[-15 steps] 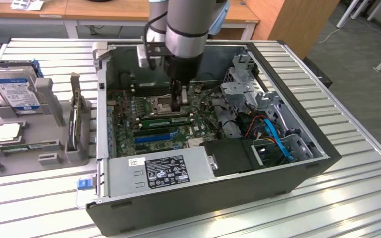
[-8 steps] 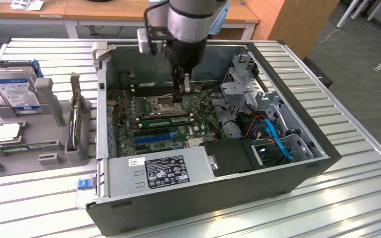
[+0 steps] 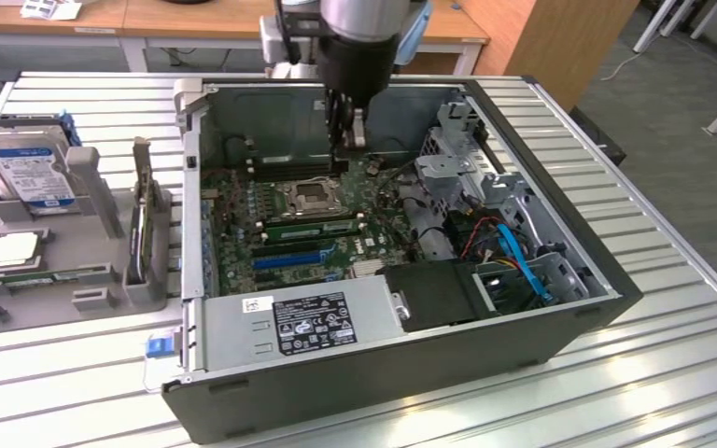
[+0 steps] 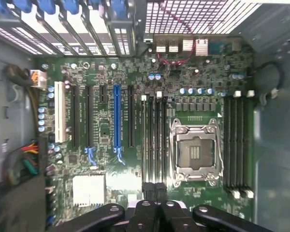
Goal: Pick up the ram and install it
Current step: 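Press down the ram until it locks into place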
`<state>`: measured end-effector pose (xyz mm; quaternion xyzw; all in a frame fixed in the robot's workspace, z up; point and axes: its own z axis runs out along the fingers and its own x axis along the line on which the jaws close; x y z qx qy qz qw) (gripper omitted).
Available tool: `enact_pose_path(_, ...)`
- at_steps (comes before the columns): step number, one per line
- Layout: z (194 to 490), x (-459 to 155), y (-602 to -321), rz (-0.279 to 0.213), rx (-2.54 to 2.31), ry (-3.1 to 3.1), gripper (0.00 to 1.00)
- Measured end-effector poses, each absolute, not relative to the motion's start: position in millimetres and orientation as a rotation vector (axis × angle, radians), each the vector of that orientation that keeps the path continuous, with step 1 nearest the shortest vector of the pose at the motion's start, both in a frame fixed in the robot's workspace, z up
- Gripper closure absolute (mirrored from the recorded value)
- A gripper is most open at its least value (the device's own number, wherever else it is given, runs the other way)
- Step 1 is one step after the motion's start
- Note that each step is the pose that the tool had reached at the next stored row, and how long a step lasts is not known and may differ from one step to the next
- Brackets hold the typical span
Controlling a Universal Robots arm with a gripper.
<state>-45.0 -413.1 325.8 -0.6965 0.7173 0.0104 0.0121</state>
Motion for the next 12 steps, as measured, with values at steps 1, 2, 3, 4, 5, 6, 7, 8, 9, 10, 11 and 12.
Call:
enact_pose_path(1, 330.2, -44.7, -413.1, 0.033, -2.171, 2.236, 0.89)
enact_pose_path(2, 334.8, -44.4, -413.1, 0.032, -2.172, 2.236, 0.89)
enact_pose_path(3, 339.7, -44.1, -413.1, 0.032, -2.172, 2.236, 0.89)
enact_pose_path(4, 344.1, -43.8, -413.1, 0.033, -2.171, 2.236, 0.89)
enact_pose_path(5, 348.6, -43.4, -413.1, 0.033, -2.172, 2.236, 0.89)
enact_pose_path(6, 352.5, -43.4, -413.2, 0.032, -2.172, 2.237, 0.89)
enact_pose_path(7, 352.3, -43.4, -413.1, 0.032, -2.172, 2.236, 0.89)
enact_pose_path(8, 352.4, -43.4, -413.1, 0.032, -2.172, 2.236, 0.89)
enact_pose_path(9, 352.4, -43.4, -413.1, 0.032, -2.172, 2.236, 0.89)
enact_pose_path(10, 352.4, -43.4, -413.1, 0.032, -2.173, 2.236, 0.89)
enact_pose_path(11, 352.4, -43.4, -413.1, 0.032, -2.173, 2.236, 0.89)
enact_pose_path(12, 352.4, -43.3, -413.1, 0.032, -2.173, 2.235, 0.89)
